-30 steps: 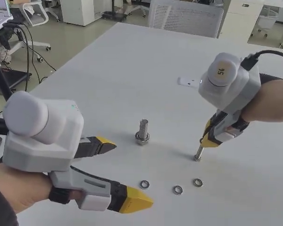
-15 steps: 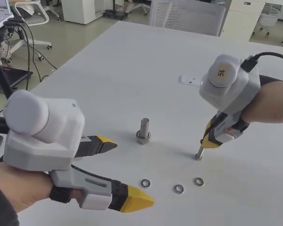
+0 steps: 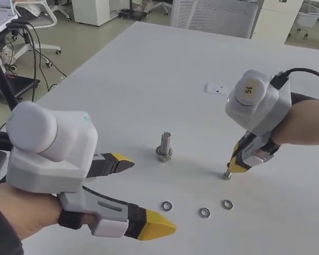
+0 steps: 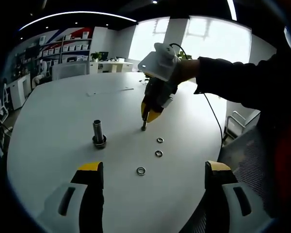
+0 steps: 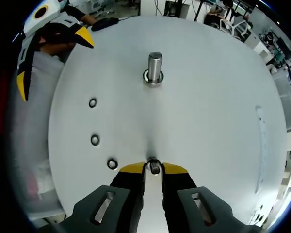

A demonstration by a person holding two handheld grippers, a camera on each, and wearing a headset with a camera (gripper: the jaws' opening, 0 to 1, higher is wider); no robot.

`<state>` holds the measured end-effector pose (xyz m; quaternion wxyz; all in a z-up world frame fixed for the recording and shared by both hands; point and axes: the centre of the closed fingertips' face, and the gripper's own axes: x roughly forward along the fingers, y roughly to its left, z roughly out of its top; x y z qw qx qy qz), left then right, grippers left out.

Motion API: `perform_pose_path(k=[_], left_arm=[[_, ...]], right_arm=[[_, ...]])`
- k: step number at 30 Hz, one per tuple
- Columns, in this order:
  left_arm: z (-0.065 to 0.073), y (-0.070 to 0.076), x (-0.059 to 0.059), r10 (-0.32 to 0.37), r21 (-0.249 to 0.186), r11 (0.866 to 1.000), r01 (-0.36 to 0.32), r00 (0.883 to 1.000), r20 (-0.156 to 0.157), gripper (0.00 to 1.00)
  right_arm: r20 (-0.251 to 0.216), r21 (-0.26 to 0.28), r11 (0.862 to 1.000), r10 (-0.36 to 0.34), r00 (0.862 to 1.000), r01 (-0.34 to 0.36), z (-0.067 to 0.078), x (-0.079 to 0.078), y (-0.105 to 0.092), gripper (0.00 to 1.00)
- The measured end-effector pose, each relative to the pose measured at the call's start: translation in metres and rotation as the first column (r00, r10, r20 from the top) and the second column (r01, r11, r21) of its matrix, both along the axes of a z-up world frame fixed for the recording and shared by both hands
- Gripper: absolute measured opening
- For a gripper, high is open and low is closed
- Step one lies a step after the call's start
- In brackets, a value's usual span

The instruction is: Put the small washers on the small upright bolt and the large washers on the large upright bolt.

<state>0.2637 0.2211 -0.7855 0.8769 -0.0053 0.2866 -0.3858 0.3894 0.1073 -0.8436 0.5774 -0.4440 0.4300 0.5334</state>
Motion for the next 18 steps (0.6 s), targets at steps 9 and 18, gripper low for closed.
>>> perform_pose_path(k=[9,18], left_arm=[[0.000,0.001,-0.001,0.002,0.001,1.000,-0.002,1.000,-0.003,0.86],[-0.002,0.001,-0.003,0.001,0.000,1.000,-0.001,1.000,-0.007,0.86]], right_arm=[[-0.014,-0.008,1.000,-0.003,1.000,0.003,-0.016,0.001,0.000,0.14],[-0.022,-0.011,1.000,-0.008,1.000,0.008,-0.025,-0.003,0.000,0.14]])
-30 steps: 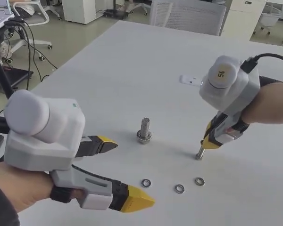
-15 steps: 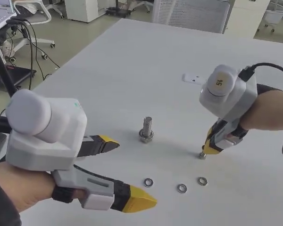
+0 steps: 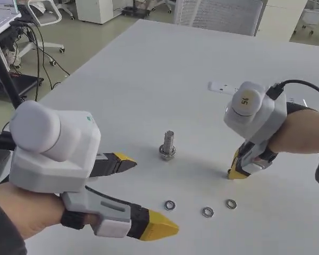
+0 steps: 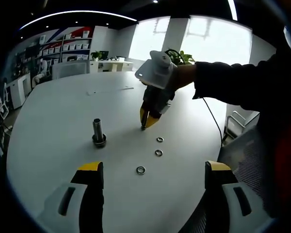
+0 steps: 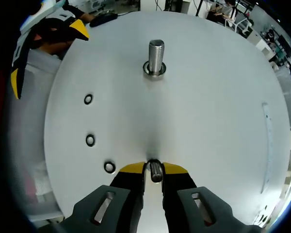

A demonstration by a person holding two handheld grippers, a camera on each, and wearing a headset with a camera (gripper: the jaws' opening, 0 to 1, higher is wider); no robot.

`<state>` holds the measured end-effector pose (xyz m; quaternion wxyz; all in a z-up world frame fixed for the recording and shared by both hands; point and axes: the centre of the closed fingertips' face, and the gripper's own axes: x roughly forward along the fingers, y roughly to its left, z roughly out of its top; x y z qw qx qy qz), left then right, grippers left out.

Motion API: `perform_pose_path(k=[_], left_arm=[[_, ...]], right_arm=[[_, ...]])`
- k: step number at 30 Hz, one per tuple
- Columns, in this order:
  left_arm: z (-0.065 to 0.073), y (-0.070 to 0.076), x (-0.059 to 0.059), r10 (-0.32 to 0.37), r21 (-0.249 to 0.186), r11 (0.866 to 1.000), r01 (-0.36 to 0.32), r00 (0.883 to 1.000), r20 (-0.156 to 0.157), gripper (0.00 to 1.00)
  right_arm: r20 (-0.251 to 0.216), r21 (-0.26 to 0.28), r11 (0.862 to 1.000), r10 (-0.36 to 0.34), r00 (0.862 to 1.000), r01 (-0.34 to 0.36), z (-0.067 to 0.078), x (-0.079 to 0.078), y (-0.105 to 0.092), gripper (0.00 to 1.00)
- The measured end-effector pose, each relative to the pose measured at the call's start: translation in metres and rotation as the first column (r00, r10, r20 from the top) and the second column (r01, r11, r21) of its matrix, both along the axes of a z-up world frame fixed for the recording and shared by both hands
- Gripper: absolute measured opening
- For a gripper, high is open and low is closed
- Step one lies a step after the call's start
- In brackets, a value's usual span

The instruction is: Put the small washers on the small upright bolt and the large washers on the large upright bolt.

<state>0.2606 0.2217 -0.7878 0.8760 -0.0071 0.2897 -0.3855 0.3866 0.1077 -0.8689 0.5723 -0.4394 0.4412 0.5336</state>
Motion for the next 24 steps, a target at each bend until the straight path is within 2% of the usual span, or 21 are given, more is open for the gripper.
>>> perform_pose_path(k=[15,24], left_arm=[[-0.0001,-0.0006,-0.0014,0.001,-0.004,1.000,-0.001,1.000,-0.001,0.86],[0.0004,-0.0014,-0.0008,0.000,-0.003,1.000,0.000,1.000,0.000,0.86]], right_arm=[[-0.006,0.002,1.000,-0.002,1.000,0.002,0.0010,-0.0068,0.0008,0.14],[0.001,0.021,1.000,-0.014,1.000,0.014,0.0071,-0.0051,0.0029,0.19]])
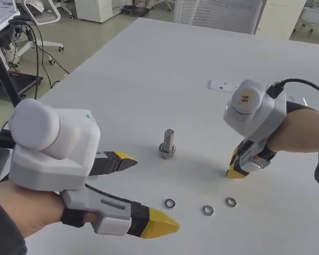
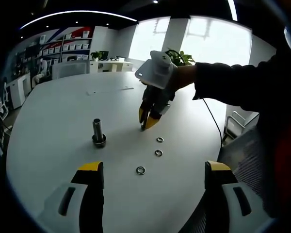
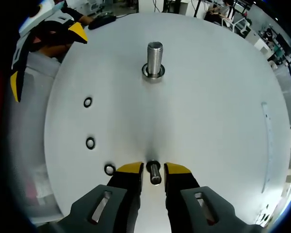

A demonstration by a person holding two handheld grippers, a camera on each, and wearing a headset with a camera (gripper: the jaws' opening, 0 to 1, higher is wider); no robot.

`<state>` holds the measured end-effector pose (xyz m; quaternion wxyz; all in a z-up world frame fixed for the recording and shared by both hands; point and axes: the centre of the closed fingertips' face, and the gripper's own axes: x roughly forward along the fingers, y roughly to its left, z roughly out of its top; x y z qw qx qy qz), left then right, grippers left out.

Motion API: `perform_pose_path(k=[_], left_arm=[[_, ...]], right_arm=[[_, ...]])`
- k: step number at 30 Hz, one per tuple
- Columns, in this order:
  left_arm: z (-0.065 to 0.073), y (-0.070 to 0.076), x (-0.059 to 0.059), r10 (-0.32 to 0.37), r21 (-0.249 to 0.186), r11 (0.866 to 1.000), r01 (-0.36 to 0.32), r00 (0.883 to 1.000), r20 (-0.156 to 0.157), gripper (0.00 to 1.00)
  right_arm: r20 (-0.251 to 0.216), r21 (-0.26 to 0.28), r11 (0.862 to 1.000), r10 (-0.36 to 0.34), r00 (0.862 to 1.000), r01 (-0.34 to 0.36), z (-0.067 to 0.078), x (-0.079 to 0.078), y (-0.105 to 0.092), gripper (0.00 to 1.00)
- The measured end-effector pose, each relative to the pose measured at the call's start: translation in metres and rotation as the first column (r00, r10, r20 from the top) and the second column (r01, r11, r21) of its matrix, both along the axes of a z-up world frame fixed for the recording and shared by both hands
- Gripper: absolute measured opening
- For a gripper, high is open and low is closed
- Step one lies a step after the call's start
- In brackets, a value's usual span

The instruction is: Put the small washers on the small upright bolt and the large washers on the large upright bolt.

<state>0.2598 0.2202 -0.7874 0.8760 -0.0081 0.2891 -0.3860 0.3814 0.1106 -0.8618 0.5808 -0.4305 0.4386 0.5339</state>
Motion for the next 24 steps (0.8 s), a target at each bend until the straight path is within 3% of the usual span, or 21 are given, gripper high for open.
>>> perform_pose_path(k=[14,24], left_arm=[[0.002,-0.003,0.001,-0.005,0.002,1.000,0.005,1.000,0.004,0.86],[0.004,-0.004,0.002,-0.012,0.001,1.000,0.012,1.000,0.008,0.86]], right_arm=[[0.019,0.018,1.000,-0.023,1.000,0.023,0.009,0.004,-0.009,0.30],[0.021,0.011,0.999,-0.050,0.999,0.049,0.010,0.003,-0.026,0.31]])
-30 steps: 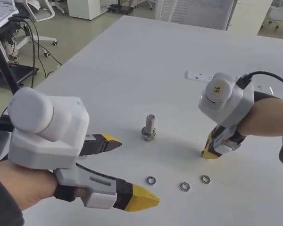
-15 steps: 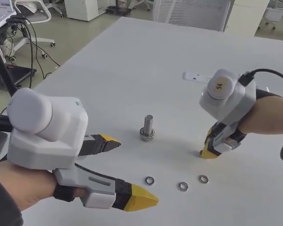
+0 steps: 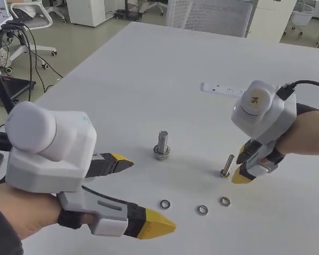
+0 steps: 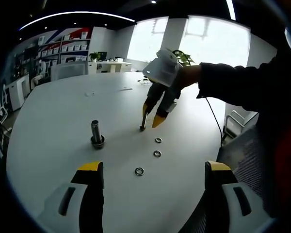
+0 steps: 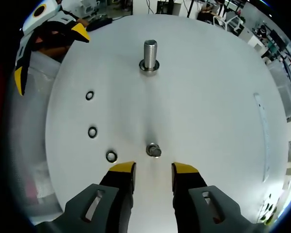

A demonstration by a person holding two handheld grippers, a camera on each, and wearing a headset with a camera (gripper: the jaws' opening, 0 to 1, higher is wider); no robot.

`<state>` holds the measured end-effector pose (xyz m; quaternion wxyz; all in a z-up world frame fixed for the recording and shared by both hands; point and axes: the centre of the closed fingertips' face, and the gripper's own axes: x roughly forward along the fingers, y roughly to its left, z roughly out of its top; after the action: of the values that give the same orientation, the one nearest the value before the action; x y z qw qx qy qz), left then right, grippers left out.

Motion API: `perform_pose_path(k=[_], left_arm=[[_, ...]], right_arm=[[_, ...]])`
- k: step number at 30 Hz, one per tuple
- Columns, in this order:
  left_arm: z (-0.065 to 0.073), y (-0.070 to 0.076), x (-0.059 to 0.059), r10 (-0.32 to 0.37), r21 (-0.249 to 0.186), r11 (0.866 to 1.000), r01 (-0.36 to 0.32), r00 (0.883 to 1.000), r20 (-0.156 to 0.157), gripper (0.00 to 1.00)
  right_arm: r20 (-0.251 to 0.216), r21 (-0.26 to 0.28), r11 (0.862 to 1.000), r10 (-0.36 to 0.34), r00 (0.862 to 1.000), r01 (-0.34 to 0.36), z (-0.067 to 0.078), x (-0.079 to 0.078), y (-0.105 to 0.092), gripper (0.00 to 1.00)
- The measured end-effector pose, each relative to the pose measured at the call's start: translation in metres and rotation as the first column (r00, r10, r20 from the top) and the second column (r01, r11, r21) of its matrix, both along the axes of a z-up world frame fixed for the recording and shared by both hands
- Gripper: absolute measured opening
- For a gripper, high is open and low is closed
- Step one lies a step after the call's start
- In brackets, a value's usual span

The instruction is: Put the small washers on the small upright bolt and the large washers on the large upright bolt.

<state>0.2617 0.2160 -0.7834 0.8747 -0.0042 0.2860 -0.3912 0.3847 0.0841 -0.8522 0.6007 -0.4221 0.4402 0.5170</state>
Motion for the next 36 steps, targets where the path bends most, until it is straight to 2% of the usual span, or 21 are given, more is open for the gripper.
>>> perform_pose_path(k=[22,36], left_arm=[[0.000,-0.004,0.000,-0.024,0.006,1.000,0.024,1.000,0.003,0.86],[0.003,-0.005,0.000,-0.033,0.003,0.999,0.033,0.999,0.021,0.86]], right_arm=[[-0.008,0.001,0.999,-0.036,0.999,0.036,0.002,-0.019,-0.017,0.31],[-0.017,-0.002,1.000,-0.014,1.000,0.014,-0.003,-0.041,-0.011,0.31]])
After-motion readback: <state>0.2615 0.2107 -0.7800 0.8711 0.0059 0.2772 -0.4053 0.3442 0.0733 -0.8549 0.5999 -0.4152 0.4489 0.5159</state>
